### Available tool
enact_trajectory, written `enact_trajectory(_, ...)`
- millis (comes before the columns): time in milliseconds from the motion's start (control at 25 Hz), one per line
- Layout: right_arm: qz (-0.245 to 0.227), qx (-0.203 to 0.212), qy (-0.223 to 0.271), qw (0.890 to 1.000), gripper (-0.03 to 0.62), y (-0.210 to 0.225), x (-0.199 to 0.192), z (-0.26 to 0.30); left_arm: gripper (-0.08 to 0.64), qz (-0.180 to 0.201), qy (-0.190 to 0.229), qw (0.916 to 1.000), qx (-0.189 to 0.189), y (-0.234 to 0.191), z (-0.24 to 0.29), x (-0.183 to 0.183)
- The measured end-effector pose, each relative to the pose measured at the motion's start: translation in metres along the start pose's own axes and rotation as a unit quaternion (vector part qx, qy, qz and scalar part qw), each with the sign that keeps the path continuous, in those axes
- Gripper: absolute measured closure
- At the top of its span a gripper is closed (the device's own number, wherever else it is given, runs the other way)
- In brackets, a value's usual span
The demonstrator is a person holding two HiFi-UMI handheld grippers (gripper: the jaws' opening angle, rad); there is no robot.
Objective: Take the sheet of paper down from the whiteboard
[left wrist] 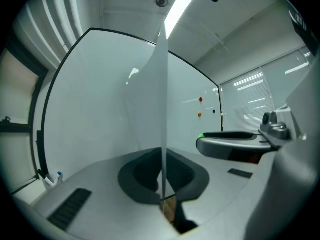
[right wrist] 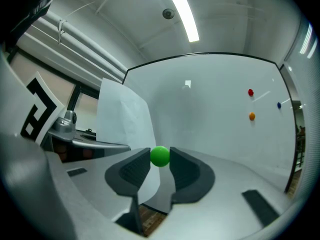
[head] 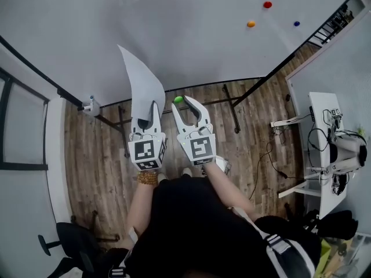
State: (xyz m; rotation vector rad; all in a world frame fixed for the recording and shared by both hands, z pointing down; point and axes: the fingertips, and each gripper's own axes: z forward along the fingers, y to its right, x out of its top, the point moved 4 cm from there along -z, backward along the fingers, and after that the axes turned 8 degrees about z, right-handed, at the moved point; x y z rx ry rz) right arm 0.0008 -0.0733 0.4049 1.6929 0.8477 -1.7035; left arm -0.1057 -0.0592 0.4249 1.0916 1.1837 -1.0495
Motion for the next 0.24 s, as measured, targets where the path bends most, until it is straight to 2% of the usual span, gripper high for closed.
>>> enact_trajectory(240, -0.004, 0.002, 0.002, 1.000, 0.474, 0.0007, 0.0033, -0.0034, 0.551, 0.000, -0.001, 1.0000, -0.001, 0.0056, -0.0016, -0.0030)
